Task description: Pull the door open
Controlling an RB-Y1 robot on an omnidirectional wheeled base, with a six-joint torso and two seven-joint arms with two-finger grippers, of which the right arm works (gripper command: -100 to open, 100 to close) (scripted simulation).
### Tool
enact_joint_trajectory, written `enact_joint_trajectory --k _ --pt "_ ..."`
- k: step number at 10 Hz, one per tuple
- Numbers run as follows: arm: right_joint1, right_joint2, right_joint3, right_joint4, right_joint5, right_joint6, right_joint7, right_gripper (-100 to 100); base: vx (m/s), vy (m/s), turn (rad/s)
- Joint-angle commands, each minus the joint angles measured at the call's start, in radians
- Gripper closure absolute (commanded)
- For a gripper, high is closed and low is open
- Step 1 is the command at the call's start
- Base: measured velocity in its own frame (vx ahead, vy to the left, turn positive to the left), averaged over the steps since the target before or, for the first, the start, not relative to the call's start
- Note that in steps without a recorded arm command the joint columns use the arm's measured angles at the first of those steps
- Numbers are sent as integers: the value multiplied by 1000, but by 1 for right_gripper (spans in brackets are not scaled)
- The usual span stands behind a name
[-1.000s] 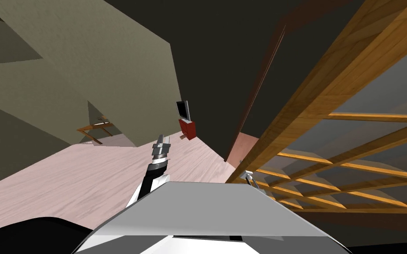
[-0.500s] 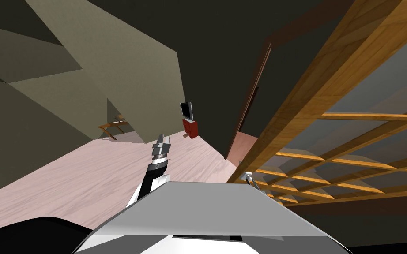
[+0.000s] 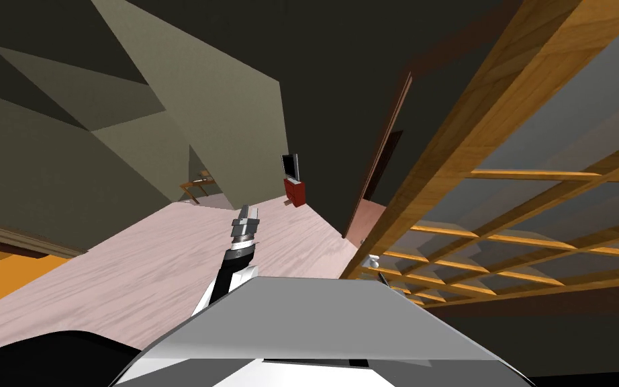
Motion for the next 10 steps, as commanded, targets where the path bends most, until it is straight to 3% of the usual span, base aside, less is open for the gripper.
enact_joint_trajectory --k 1,4,8,9,10 --pt "13 4 -5 1 -9 -10 2 -100 -214 40 -109" --pt "21 6 -8 1 -15 -14 4 -100 -128 80 -114" --pt "-21 29 -39 2 -23 29 20 -100 234 -23 63" --pt "-15 25 -35 2 -22 21 16 -100 124 -5 21" --pt "-15 25 -35 2 -22 21 16 100 -9 -4 -14"
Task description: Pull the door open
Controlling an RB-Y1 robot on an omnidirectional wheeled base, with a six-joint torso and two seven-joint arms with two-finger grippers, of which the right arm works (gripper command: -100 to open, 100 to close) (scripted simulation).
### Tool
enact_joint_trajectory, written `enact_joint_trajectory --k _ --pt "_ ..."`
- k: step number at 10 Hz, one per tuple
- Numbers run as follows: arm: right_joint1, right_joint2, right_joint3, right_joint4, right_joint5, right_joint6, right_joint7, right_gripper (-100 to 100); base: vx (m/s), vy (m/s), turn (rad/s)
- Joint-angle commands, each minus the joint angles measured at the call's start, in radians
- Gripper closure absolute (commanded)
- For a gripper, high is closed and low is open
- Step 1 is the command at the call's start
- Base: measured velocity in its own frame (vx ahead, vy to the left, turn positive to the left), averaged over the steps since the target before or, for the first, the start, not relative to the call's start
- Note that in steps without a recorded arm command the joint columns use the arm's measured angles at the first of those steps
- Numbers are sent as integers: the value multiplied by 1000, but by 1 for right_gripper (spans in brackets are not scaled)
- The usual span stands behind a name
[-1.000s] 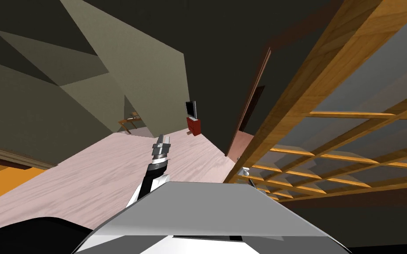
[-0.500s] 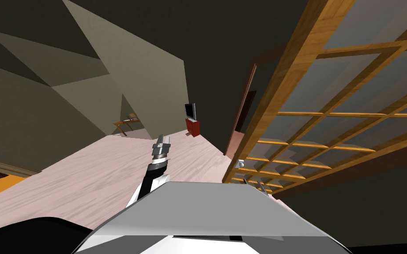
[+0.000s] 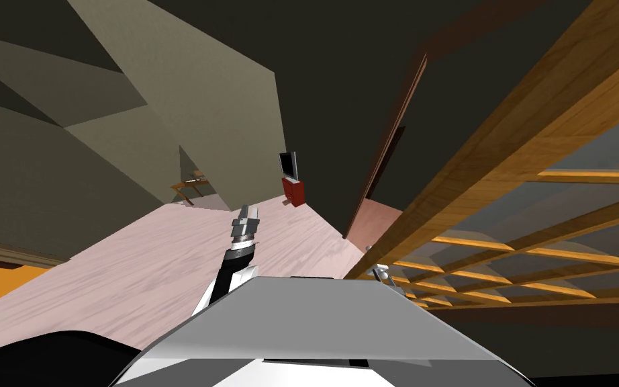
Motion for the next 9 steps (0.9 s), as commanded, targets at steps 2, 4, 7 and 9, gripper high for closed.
enact_joint_trajectory --k 2,4,7,9 --pt "1 0 1 1 0 -1 -1 100 -41 1 6" --pt "1 0 1 1 0 -1 -1 100 -20 1 -2" --pt "12 -2 34 39 24 -49 -19 100 -59 -16 27" --pt "20 -5 57 65 41 -89 -32 100 -126 -34 25"
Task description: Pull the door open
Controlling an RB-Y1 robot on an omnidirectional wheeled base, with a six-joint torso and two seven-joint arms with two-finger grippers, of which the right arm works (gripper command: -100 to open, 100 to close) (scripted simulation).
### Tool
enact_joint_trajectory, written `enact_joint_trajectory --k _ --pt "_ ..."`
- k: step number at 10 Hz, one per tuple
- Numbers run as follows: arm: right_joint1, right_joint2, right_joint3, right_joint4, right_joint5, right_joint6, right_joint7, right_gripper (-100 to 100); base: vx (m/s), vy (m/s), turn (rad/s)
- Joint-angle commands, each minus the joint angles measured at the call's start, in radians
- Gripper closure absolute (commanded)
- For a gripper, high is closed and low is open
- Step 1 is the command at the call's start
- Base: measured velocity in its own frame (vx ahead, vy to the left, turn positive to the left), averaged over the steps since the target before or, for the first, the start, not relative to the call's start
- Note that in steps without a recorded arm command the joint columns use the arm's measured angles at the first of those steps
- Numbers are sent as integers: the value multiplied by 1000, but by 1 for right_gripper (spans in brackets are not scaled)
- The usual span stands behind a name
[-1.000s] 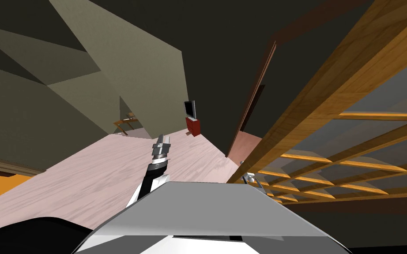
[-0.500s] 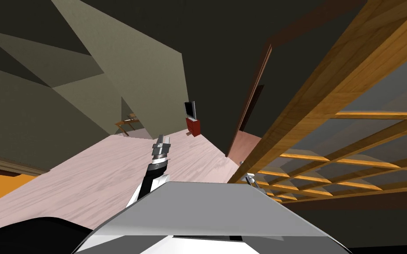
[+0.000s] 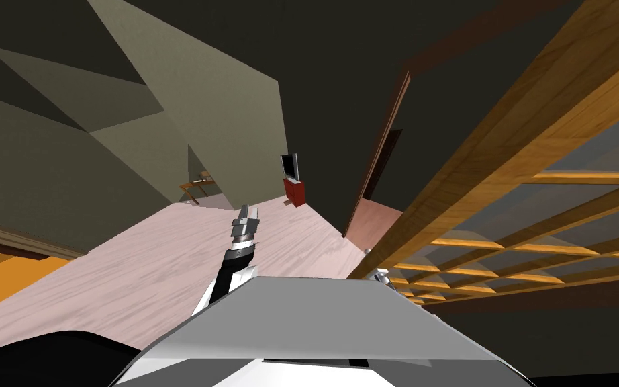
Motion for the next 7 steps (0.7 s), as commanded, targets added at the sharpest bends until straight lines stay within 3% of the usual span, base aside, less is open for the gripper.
enact_joint_trajectory --k 1,7 --pt "14 -1 23 20 17 -42 -12 100 -102 -29 26" --pt "36 -9 89 94 64 -156 -50 100 -91 -49 24"
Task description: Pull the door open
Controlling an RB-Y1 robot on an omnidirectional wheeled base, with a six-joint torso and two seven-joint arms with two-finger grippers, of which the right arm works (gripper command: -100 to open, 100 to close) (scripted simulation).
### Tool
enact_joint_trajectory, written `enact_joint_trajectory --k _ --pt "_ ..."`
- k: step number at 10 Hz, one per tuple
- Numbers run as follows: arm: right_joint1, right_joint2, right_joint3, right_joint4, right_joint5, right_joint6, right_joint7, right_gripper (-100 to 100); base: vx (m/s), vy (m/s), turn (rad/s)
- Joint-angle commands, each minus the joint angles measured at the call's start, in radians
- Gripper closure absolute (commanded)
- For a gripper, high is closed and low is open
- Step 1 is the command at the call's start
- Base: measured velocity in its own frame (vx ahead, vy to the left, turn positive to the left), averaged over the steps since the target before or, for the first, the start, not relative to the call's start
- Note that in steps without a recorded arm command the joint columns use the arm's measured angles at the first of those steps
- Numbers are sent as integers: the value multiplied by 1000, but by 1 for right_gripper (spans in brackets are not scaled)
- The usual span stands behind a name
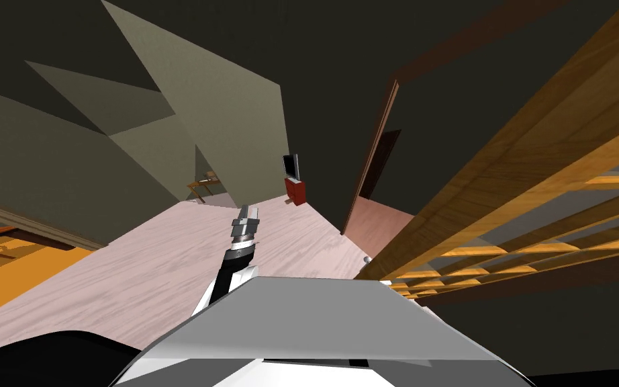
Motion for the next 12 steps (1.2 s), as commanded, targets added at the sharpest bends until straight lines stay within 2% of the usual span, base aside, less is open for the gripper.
enact_joint_trajectory --k 1,2,12 --pt "4 0 12 14 10 -29 -7 100 -68 -44 13" --pt "3 1 9 11 6 -15 -5 100 -26 -19 10" --pt "57 60 -6 93 -49 -65 -33 100 18 -8 230"
